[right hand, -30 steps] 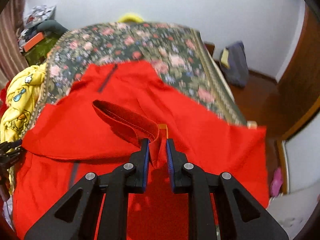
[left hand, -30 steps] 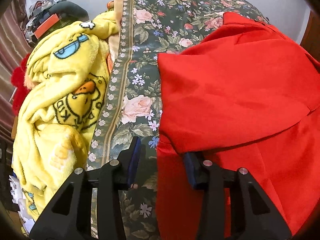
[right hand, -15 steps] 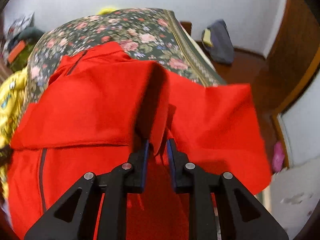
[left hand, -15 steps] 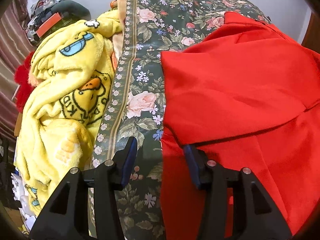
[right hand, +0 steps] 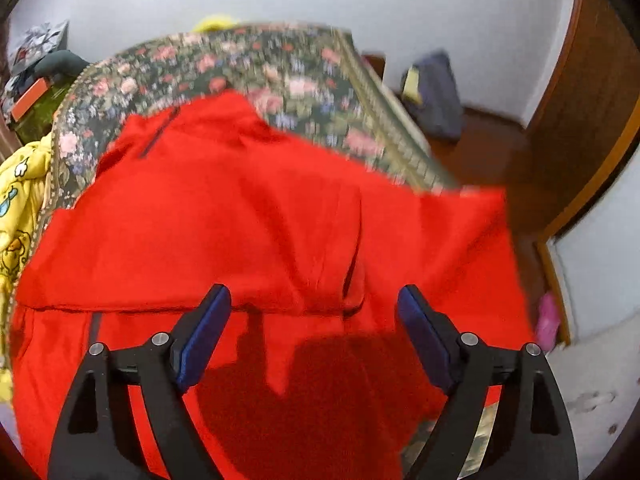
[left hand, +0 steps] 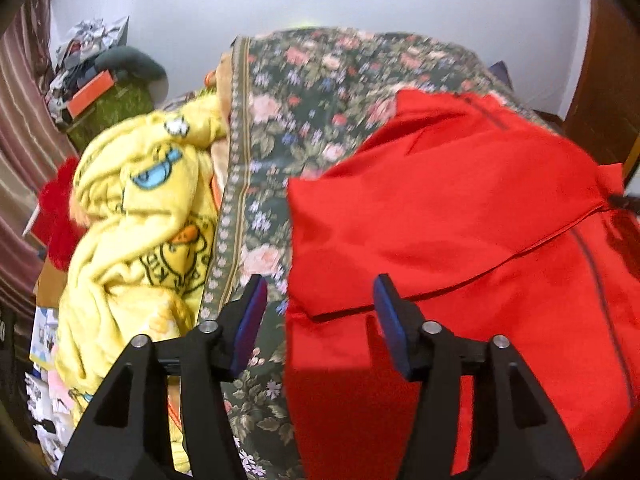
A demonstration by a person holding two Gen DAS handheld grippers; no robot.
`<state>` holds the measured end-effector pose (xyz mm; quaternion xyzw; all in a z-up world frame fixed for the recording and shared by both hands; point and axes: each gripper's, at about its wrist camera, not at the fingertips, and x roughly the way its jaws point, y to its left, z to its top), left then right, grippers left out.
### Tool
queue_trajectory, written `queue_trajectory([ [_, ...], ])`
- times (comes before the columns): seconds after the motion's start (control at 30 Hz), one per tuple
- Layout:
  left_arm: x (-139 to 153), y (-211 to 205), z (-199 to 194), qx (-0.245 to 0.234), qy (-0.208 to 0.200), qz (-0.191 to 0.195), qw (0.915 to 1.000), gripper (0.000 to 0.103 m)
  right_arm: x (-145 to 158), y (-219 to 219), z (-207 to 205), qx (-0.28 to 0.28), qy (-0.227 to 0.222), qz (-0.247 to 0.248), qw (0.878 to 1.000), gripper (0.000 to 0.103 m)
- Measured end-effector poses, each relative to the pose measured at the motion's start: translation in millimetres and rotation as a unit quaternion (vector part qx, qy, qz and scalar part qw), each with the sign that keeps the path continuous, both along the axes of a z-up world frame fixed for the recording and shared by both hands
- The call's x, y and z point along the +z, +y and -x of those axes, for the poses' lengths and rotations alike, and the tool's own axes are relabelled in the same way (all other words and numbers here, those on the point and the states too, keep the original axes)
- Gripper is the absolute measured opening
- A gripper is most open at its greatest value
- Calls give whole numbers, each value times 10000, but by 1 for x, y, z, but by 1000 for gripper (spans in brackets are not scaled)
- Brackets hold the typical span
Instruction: Fold large clothes
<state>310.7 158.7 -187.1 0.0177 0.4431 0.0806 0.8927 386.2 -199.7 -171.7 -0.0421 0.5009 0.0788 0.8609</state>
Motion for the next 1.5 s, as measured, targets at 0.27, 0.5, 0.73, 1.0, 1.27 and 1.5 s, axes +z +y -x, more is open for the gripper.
queue_trajectory([
  [0.27,17,-35,-8,-391,-178,56,9991,65,4,-43,25,-259,29,-188,9995,83],
  [0.5,7,-72,-28,-613,-108,331,9975,65,11,-126,43,-1096,184,-608,9919,83],
  [0.73,-7,-101,-42,-787,85,395,9961,65,-21,-187,46,-1827,724,-1356,9711,83],
  [1.0,-12,-110,-44,-841,149,357,9957,65,-51,-209,18,-2410,851,-2559,9323,84],
  [1.27,-9,-108,-45,-776,130,328,9964,65,-52,-213,-3,-2754,646,-2591,9235,51],
  [1.5,0,-109,-44,-797,22,245,9965,65,-18,-210,-7,-2439,187,-2094,9467,10],
])
